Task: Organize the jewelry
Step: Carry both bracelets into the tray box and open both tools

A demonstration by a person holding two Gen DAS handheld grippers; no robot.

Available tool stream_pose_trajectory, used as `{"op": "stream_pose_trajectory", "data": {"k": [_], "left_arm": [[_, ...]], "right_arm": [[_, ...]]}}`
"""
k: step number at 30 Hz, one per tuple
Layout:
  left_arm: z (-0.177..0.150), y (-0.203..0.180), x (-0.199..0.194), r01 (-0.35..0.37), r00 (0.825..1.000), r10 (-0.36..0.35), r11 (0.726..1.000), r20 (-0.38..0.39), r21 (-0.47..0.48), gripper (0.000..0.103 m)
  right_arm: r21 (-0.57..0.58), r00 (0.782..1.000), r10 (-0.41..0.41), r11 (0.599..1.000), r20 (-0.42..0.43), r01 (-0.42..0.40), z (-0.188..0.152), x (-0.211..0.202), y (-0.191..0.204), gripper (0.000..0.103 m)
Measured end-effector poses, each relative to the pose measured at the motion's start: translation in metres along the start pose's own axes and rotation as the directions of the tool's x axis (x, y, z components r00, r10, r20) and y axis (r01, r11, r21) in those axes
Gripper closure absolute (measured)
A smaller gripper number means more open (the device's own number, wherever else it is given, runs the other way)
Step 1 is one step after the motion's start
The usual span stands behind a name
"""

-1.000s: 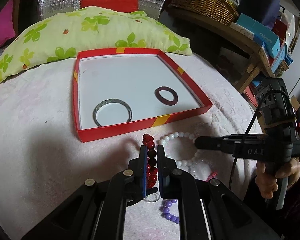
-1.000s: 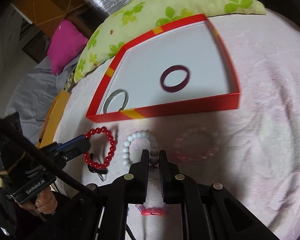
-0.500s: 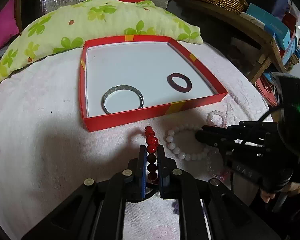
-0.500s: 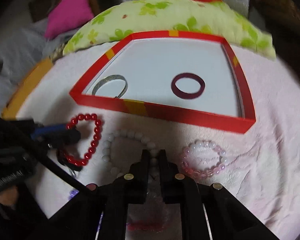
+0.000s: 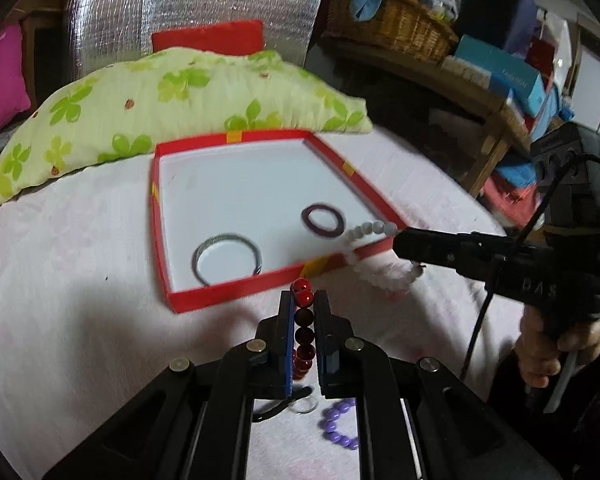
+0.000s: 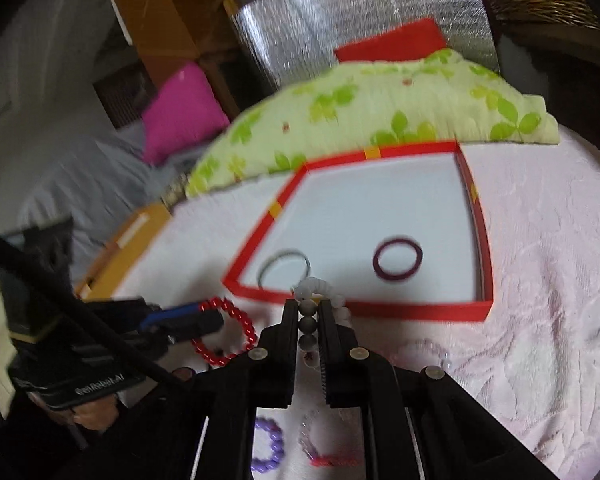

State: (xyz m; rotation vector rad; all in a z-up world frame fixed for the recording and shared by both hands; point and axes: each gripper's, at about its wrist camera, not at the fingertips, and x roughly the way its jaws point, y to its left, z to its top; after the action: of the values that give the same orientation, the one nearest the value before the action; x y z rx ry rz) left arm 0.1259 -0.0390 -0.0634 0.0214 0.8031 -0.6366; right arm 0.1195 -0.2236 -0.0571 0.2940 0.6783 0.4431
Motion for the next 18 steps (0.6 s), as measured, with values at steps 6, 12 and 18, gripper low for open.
{"op": "stream_pose_trajectory", "data": {"k": [6,12,18], "left_arm": [[0.028,-0.001,0.0,0.02,0.999,-0.021,1.0,0.044,0.009,0.093],[0.076,0.018,0.037,-0.01,0.999,0.011,0.999,0.036,-0.033,0.093],[0.097,0.048,0.075,-0.045,0.999,0.047,0.995,0.023,-0.085,0.093]], "right_arm": [[0.046,0.997,0.018,0.999,0.074,-0.022,0.027,-0.006,-0.01,0.093],[0.162,0.999,-0.015,0.987,0.04,0.008,0.062,0.031,-0.037,0.093],[0.247,1.0,0.007,0.969,0.001,-0.007,0.087,0.076,-0.065,0.093]]}}
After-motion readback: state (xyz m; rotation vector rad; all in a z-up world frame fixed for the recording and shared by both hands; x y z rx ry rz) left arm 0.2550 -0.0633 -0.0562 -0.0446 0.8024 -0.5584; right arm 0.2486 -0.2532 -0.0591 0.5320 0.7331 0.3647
